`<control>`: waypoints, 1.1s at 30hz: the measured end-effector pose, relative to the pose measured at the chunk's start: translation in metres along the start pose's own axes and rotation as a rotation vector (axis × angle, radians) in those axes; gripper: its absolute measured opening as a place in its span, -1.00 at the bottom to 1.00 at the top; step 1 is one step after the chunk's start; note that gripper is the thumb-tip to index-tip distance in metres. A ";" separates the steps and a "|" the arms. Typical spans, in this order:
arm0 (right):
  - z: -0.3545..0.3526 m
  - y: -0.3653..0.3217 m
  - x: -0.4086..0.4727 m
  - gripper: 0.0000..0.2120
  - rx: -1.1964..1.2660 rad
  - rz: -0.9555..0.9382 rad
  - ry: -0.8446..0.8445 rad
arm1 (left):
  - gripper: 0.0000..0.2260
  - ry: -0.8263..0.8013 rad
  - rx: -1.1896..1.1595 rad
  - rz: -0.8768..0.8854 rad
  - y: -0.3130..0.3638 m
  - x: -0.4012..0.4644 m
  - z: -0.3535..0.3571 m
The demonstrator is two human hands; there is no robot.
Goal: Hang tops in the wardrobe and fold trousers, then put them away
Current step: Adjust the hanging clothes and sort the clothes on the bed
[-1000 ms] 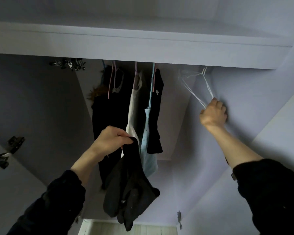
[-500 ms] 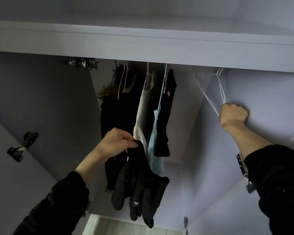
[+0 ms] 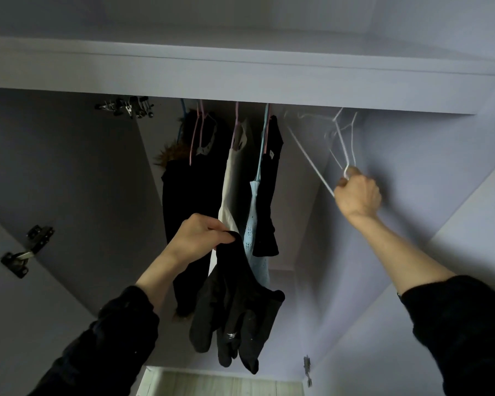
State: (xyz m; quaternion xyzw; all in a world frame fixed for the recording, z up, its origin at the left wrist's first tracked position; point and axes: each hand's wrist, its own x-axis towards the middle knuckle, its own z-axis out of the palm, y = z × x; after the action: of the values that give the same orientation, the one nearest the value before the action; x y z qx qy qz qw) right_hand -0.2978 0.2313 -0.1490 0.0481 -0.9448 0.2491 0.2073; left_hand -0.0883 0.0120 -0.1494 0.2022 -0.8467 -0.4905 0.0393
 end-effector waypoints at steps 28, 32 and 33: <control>0.061 0.094 -0.160 -0.68 1.039 0.951 -0.564 | -0.91 0.053 -0.095 -0.393 -0.067 -0.019 0.016; 0.061 0.102 -0.172 -0.64 1.044 1.021 -0.440 | -0.90 0.036 -0.112 -0.420 -0.076 -0.019 0.027; 0.062 0.102 -0.175 -0.63 1.083 1.027 -0.414 | -0.90 0.042 -0.105 -0.418 -0.077 -0.020 0.026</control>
State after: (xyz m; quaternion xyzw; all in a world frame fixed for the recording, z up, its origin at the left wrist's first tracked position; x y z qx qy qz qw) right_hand -0.1812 0.2872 -0.3165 -0.2556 -0.6148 0.7271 -0.1675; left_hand -0.0537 0.0071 -0.2254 0.3813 -0.7586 -0.5271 -0.0354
